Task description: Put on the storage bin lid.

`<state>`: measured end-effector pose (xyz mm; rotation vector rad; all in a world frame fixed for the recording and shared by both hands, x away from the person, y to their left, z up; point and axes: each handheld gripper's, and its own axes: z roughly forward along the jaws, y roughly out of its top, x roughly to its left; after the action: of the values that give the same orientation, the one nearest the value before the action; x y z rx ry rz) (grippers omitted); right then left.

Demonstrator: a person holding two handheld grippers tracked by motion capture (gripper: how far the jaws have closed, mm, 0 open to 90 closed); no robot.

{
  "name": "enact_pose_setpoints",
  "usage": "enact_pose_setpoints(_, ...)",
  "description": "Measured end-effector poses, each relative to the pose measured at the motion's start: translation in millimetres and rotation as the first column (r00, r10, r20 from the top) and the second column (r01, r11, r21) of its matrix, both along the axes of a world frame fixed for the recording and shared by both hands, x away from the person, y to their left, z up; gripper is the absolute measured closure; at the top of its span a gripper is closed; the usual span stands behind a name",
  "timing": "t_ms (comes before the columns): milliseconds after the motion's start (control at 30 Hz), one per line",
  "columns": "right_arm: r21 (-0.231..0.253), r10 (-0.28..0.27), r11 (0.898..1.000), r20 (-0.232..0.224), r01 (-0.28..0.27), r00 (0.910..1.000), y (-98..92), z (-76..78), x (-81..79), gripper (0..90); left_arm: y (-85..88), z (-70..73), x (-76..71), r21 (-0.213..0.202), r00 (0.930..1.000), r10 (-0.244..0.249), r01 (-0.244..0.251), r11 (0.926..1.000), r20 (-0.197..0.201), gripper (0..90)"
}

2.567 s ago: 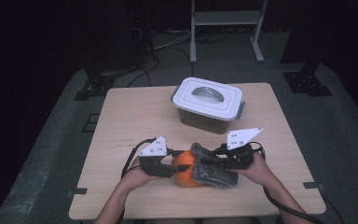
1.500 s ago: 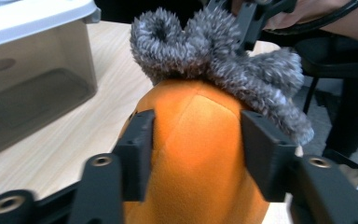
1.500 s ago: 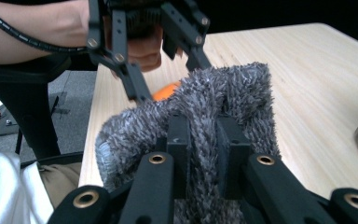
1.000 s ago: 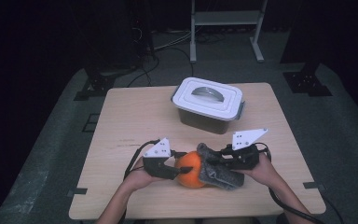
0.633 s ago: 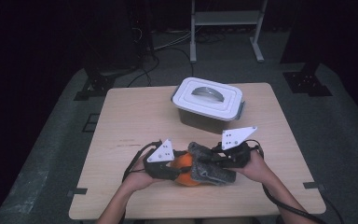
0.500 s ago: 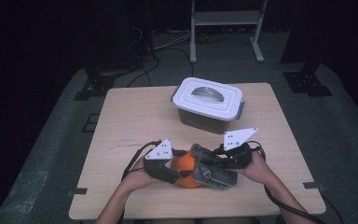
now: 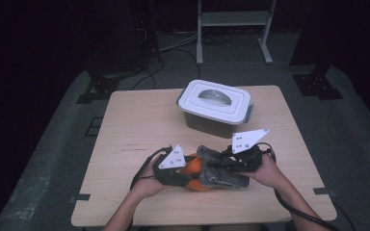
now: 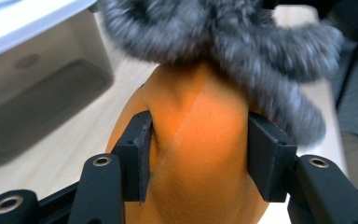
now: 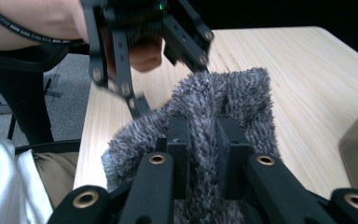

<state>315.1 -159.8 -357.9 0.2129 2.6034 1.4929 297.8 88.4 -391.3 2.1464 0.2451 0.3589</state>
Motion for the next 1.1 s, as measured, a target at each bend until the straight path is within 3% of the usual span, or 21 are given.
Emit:
enact_pose_setpoints(67, -0.020, 0.003, 1.000, 0.013, -0.003, 0.9999, 6.0, 0.6, 0.6, 77.2, -0.5, -1.8, 1.0, 0.010, 0.9999, 0.013, -0.013, 0.9999, -0.001, 46.4)
enact_pose_setpoints(133, -0.036, -0.004, 0.999, 0.005, 0.004, 1.0000, 7.7, -3.6, 3.3, 77.2, 2.4, -6.6, 3.7, -0.016, 0.9996, 0.008, -0.008, 0.9998, -0.026, 42.9)
enact_pose_setpoints(267, -0.025, -0.010, 1.000, -0.024, 0.009, 0.9997, 1.5, -13.6, 7.2, 77.2, 7.9, -12.6, 11.7, -0.067, 0.9965, -0.008, 0.002, 0.9978, -0.083, 24.6)
enact_pose_setpoints(333, -0.023, -0.016, 1.000, -0.030, 0.016, 0.9994, -2.2, -15.8, 7.7, 77.2, 8.9, -16.4, 15.0, -0.062, 0.9954, -0.002, -0.004, 0.9981, -0.096, 18.3)
enact_pose_setpoints(400, -0.016, -0.030, 0.999, -0.040, 0.029, 0.9988, -7.7, -18.2, 8.3, 77.3, 10.4, -19.9, 16.6, -0.077, 0.9934, -0.019, 0.010, 0.9970, -0.113, 20.2)
enact_pose_setpoints(467, -0.012, -0.033, 0.999, -0.048, 0.033, 0.9983, -12.0, -21.1, 9.5, 77.3, 10.2, -19.7, 15.0, -0.062, 0.9954, -0.037, 0.032, 0.9976, -0.088, 30.6)
enact_pose_setpoints(600, -0.005, -0.062, 0.998, -0.062, 0.062, 0.9961, -20.4, -25.0, 9.5, 77.3, 11.4, -16.7, 13.4, -0.064, 0.9968, -0.021, 0.016, 0.9978, -0.077, 44.3)
enact_pose_setpoints(733, -0.003, -0.087, 0.996, -0.059, 0.087, 0.9945, -26.6, -23.3, 9.2, 77.3, 6.6, -11.9, 9.8, -0.055, 0.9982, -0.007, 0.003, 0.9985, -0.060, 47.5)
enact_pose_setpoints(900, 0.016, -0.043, 0.999, -0.016, 0.043, 0.9989, -12.3, -8.5, 2.6, 77.3, -4.2, -8.4, 3.5, -0.038, 0.9996, 0.008, -0.009, 0.9992, -0.027, 47.8)
enact_pose_setpoints(1000, 0.003, -0.027, 1.000, 0.004, 0.027, 0.9996, -3.3, -7.0, 0.8, 77.2, -0.7, -9.4, 5.4, -0.047, 0.9992, 0.026, -0.028, 0.9985, -0.029, 47.9)
enact_pose_setpoints(1100, 0.006, -0.037, 0.999, -0.007, 0.037, 0.9993, -6.0, -12.4, 3.5, 77.3, 7.1, -10.6, 9.8, -0.066, 0.9974, 0.052, -0.055, 0.9963, -0.049, 48.1)
